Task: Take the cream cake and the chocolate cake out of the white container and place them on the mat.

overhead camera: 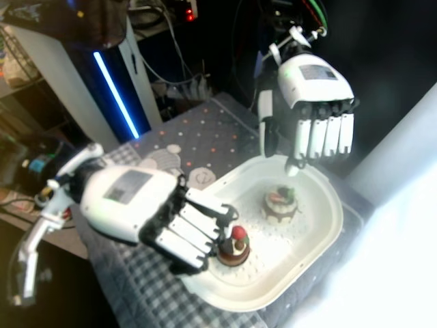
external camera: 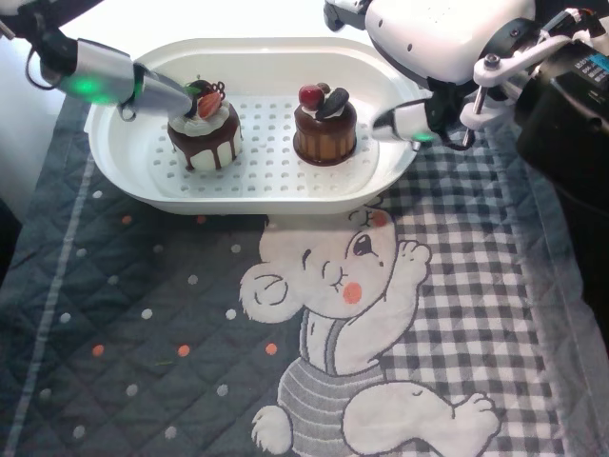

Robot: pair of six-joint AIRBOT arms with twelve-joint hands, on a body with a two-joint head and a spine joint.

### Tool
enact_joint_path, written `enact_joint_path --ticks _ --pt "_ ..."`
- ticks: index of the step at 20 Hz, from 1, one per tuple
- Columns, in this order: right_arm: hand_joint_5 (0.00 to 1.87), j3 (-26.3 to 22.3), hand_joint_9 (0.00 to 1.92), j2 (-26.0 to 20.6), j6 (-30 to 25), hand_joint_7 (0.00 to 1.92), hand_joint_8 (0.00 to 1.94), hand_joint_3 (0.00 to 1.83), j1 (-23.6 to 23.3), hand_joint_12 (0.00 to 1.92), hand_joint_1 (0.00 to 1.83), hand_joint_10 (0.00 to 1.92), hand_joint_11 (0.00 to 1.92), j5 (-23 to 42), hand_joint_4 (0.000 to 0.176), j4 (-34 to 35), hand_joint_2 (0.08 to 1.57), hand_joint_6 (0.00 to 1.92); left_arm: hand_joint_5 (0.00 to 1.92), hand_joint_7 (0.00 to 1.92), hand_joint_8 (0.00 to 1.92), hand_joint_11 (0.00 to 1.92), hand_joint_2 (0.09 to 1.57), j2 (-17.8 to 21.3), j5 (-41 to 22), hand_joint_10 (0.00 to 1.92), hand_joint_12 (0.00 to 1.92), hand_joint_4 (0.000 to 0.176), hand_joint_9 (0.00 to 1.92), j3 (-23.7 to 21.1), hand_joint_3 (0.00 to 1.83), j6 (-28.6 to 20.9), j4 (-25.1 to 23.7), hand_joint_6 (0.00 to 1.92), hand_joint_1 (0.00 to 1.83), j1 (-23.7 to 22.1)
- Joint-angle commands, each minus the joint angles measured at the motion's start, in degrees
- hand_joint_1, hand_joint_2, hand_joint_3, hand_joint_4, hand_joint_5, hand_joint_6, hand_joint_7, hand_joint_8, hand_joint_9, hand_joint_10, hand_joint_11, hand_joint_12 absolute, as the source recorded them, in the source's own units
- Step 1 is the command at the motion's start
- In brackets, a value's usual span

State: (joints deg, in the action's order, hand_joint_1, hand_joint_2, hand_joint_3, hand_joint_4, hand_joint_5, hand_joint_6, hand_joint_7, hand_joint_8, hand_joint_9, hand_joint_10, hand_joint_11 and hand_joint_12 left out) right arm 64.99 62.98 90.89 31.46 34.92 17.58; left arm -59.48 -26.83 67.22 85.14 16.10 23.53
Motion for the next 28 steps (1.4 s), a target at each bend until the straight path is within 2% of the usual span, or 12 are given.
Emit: enact_joint_path --ticks 1,4,8,10,11,12,14,15,16,18,25,28 --pt "0.36 0.06 0.31 0.14 0.23 0.32 0.0 0.02 -1.22 1.33 1.03 0.14 0.0 7.0 0.0 -0.76 0.83 0.0 0.17 0.07 0.0 0.0 0.85 -0.09 -7.23 0.08 0.99 0.027 0.09 -0.16 0.02 -0.11 -0.54 0.04 0.84 -0.77" --pt "0.33 0.31 0.34 1.11 0.23 0.34 0.01 0.0 -1.22 1.19 0.99 0.1 0.0 7.01 0.0 -0.61 0.8 0.0 0.14 0.0 0.0 0.0 0.83 -0.37 -7.19 0.0 0.36 0.043 0.0 -0.25 0.0 -0.09 -0.56 0.01 0.73 -0.66" --pt "0.27 1.38 0.24 2.62 0.23 0.23 0.0 0.0 -1.22 0.96 1.0 0.02 0.0 6.99 0.0 0.7 0.79 0.0 0.17 0.11 0.02 0.0 0.87 -1.95 -5.14 0.03 0.87 0.001 0.12 1.57 0.01 -0.1 0.19 0.01 0.86 -0.37" --pt "0.25 2.75 0.21 4.1 0.23 0.2 0.0 0.0 -1.22 0.82 0.9 0.01 0.0 6.92 0.0 3.08 0.79 0.0 0.19 0.12 0.01 0.0 0.88 -3.14 -3.51 0.01 0.76 0.0 0.11 2.95 0.01 -0.11 1.09 0.01 0.89 -0.15" --pt "0.24 3.38 0.22 4.7 0.23 0.21 0.0 0.0 -1.22 0.77 0.85 0.01 0.0 6.77 0.0 3.91 0.8 0.0 0.19 0.08 0.0 0.0 0.87 -3.53 -2.95 0.01 0.61 0.037 0.03 3.41 0.0 -0.11 1.18 0.01 0.88 -0.1" --pt "0.24 4.24 0.23 5.42 0.23 0.22 0.01 0.01 -1.23 0.76 0.81 0.01 0.0 6.23 0.0 4.82 0.81 0.0 0.2 0.08 0.0 0.0 0.87 -4.17 -2.04 0.01 0.68 0.048 0.02 4.17 0.0 -0.11 1.52 0.01 0.88 -0.05" --pt "0.27 5.72 0.25 6.43 0.23 0.25 0.01 0.0 -1.23 0.88 0.73 0.01 0.0 5.36 0.0 7.12 0.81 0.01 0.22 0.12 0.0 0.0 0.87 -5.64 -0.56 0.02 0.88 0.036 0.08 5.88 0.0 -0.12 2.47 0.0 0.9 0.13" --pt "0.29 6.48 0.33 7.04 0.23 0.33 0.03 0.01 -1.22 1.09 0.74 0.04 0.0 4.78 0.0 8.18 0.82 0.01 0.23 0.16 0.01 0.0 0.88 -6.22 0.14 0.05 1.01 0.01 0.16 6.58 0.0 -0.12 3.04 0.0 0.9 0.23" --pt "0.3 6.82 0.38 7.34 0.23 0.38 0.04 0.01 -1.22 1.24 0.75 0.07 0.0 4.41 0.0 8.57 0.83 0.01 0.23 0.19 0.02 0.0 0.89 -6.51 0.51 0.06 1.08 0.0 0.21 7.0 0.0 -0.12 3.43 0.0 0.89 0.29" --pt "0.33 8.0 0.46 8.36 0.23 0.45 0.04 0.01 -1.22 1.38 0.73 0.09 0.0 3.14 0.0 9.68 0.84 0.01 0.26 0.19 0.01 0.0 0.88 -7.47 1.67 0.06 1.11 0.0 0.23 8.18 0.0 -0.12 4.22 0.01 0.88 0.52" --pt "0.44 10.53 0.57 10.67 0.23 0.55 0.02 0.01 -1.22 1.33 0.65 0.07 0.06 -0.18 0.0 12.05 0.87 0.02 0.28 0.31 0.03 0.0 0.89 -9.57 4.89 0.12 1.4 0.0 0.36 10.63 0.0 -0.12 5.58 0.01 0.9 1.18" --pt "0.45 10.74 0.59 10.97 0.23 0.56 0.01 0.02 -1.22 1.32 0.68 0.06 0.08 -0.7 0.0 12.05 0.9 0.01 0.29 0.33 0.02 0.0 0.89 -10.07 5.68 0.11 1.29 0.0 0.36 11.0 0.0 -0.12 5.93 0.01 0.93 1.9"
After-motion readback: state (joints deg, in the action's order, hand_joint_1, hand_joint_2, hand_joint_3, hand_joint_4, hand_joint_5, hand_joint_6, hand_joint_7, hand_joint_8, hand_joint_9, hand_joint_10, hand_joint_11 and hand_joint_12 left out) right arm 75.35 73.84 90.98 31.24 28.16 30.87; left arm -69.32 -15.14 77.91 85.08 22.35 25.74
